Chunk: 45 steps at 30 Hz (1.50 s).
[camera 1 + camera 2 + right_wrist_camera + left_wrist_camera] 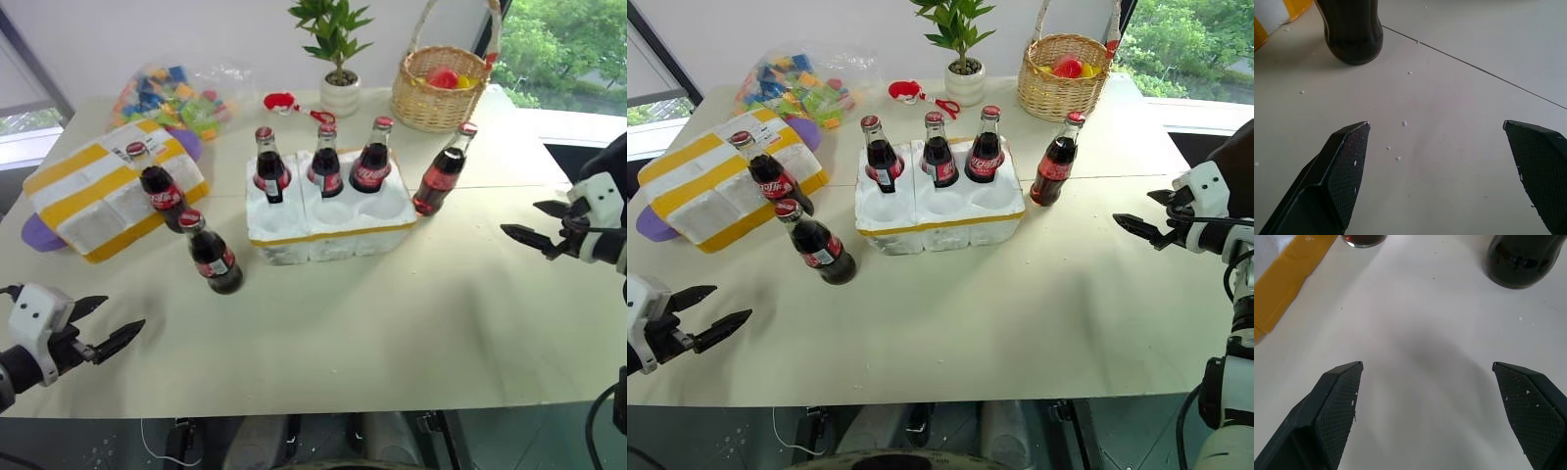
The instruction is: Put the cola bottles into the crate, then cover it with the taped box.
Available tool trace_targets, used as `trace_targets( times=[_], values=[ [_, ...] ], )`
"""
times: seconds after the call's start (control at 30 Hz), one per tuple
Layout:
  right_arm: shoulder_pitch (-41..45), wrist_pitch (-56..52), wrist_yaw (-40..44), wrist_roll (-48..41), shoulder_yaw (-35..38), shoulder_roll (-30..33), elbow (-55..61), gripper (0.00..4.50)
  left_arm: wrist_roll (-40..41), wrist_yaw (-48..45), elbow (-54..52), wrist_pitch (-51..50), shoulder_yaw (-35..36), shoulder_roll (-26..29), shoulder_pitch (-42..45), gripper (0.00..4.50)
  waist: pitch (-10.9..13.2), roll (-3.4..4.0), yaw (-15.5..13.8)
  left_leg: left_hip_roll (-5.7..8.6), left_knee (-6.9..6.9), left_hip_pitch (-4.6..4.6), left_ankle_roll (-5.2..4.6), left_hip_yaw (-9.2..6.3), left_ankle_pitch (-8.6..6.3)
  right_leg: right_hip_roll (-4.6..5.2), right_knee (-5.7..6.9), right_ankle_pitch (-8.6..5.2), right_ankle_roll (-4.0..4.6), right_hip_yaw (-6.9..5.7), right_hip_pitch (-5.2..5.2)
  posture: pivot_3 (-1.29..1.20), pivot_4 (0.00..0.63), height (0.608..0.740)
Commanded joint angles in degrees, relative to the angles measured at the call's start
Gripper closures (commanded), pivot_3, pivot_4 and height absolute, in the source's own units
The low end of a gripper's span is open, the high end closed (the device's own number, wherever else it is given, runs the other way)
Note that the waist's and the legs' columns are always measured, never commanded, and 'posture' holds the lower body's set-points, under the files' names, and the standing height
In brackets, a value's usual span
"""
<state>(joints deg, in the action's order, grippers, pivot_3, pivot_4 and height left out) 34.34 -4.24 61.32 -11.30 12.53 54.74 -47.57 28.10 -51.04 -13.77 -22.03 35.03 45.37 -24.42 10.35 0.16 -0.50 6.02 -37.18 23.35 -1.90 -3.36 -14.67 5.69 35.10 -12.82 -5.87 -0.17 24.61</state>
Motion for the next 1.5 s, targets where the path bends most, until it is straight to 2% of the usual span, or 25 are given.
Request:
trace_targets(
  times=[0.03, 0.47, 0.83, 1.1, 1.27, 1.4, 1.5],
  values=[
    [1.2, 0.8, -0.5, -0.4, 1.1, 0.8, -0.2, 0.00, 0.7, 0.5, -0.8, 0.1, 1.0, -0.1, 1.6, 0.06, 0.0, 0.00, 0.0, 0.00, 0.00, 0.00, 0.00, 0.00, 0.00, 0.00, 0.00, 0.00, 0.00, 0.00, 0.00, 0.00, 0.150, 0.732],
    [2.3, 2.2, -1.7, 0.0, 1.1, 1.5, -2.3, 0.00, 1.0, 1.9, -1.6, -1.4, -1.0, -1.2, 5.4, 0.06, 0.0, 0.01, 0.0, 0.00, -0.01, 0.00, 0.01, 0.01, 0.01, -0.02, 0.02, 0.02, -0.01, 0.00, 0.01, 0.00, 0.150, 0.732],
    [-0.6, 1.1, -1.9, -1.4, 2.8, 1.9, -0.4, 0.00, 0.5, 1.2, 0.1, -2.1, -2.8, -0.4, 7.6, 0.06, 0.0, 0.01, -0.1, 0.01, -0.03, -0.01, 0.01, 0.01, 0.02, -0.02, 0.05, 0.02, -0.01, 0.00, 0.00, 0.00, 0.150, 0.732],
    [-1.9, -0.7, -2.5, -2.6, 4.3, 1.6, 2.3, 0.00, 3.1, 0.8, 1.1, -5.2, -1.7, -0.2, 11.5, 0.06, 0.0, 0.02, 0.0, 0.01, -0.03, -0.01, 0.02, 0.01, 0.02, -0.03, 0.07, 0.02, -0.02, 0.01, 0.01, 0.00, 0.150, 0.732],
    [-2.5, -11.0, 1.1, -9.4, 7.2, 2.1, 13.4, 0.00, 7.5, 4.2, 2.8, -9.5, 0.0, -1.0, 18.0, 0.06, 0.0, 0.04, -0.1, 0.01, -0.05, -0.01, 0.04, 0.00, 0.04, -0.04, 0.14, 0.04, -0.05, 0.00, 0.02, 0.00, 0.150, 0.732],
    [-8.7, -25.0, 6.4, -19.8, 9.5, 3.5, 34.4, 0.00, 7.6, 9.7, 4.6, -10.5, -0.8, -2.1, 24.4, 0.06, 0.0, 0.04, -0.3, 0.00, -0.02, 0.00, -0.06, -0.02, 0.10, -0.05, 0.16, 0.15, -0.24, 0.00, 0.05, 0.00, 0.150, 0.732],
    [-11.9, -32.0, 6.4, -25.4, 11.9, 4.1, 44.4, 0.00, 7.2, 12.7, 5.8, -10.8, -1.6, -2.7, 27.5, 0.06, 0.0, 0.03, -0.3, -0.01, -0.03, 0.00, -0.07, -0.05, 0.11, -0.05, 0.19, 0.15, -0.25, -0.01, 0.06, 0.00, 0.150, 0.732]
  ],
)
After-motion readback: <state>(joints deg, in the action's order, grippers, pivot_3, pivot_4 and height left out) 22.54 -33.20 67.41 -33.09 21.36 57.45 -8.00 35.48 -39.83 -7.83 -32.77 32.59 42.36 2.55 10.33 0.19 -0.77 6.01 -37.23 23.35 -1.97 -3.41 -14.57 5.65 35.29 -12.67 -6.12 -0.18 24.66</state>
